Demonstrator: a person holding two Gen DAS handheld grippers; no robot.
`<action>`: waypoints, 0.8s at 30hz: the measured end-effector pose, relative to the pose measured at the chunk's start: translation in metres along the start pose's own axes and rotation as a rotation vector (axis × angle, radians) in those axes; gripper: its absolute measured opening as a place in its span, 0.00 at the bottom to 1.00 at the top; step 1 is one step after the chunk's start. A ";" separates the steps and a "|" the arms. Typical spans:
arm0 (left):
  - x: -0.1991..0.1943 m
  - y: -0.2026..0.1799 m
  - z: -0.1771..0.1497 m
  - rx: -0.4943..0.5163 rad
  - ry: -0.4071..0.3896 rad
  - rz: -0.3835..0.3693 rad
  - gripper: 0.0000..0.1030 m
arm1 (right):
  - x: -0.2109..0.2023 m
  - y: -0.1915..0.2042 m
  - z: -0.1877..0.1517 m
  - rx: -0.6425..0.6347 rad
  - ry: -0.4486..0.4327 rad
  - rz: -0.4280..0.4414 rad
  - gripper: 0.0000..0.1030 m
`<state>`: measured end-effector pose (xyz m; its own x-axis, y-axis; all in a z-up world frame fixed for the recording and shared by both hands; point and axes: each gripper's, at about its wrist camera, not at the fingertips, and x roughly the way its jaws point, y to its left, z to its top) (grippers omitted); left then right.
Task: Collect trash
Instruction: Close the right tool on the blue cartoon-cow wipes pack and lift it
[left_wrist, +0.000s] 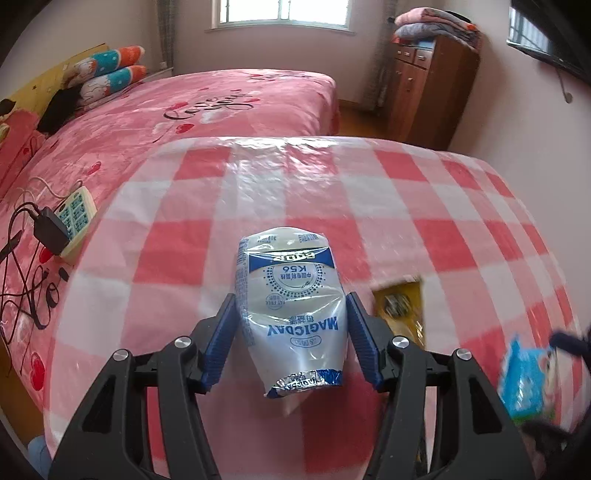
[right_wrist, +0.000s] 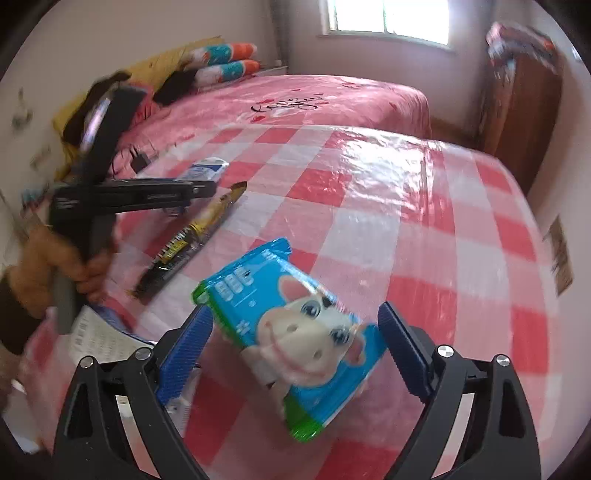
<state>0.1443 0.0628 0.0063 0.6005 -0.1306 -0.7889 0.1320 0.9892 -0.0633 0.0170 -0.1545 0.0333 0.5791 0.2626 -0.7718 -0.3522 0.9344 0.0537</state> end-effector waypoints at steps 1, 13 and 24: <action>-0.003 -0.003 -0.004 0.007 0.000 -0.007 0.58 | 0.002 0.000 0.000 -0.017 0.006 0.006 0.89; -0.030 -0.041 -0.043 0.103 -0.003 -0.085 0.58 | 0.011 0.002 -0.015 -0.074 0.061 0.024 0.82; -0.060 -0.070 -0.085 0.141 -0.001 -0.155 0.58 | -0.014 0.001 -0.037 0.015 0.029 0.029 0.66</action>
<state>0.0320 0.0073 0.0065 0.5653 -0.2811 -0.7755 0.3324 0.9381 -0.0976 -0.0187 -0.1659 0.0208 0.5471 0.2829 -0.7878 -0.3571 0.9301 0.0860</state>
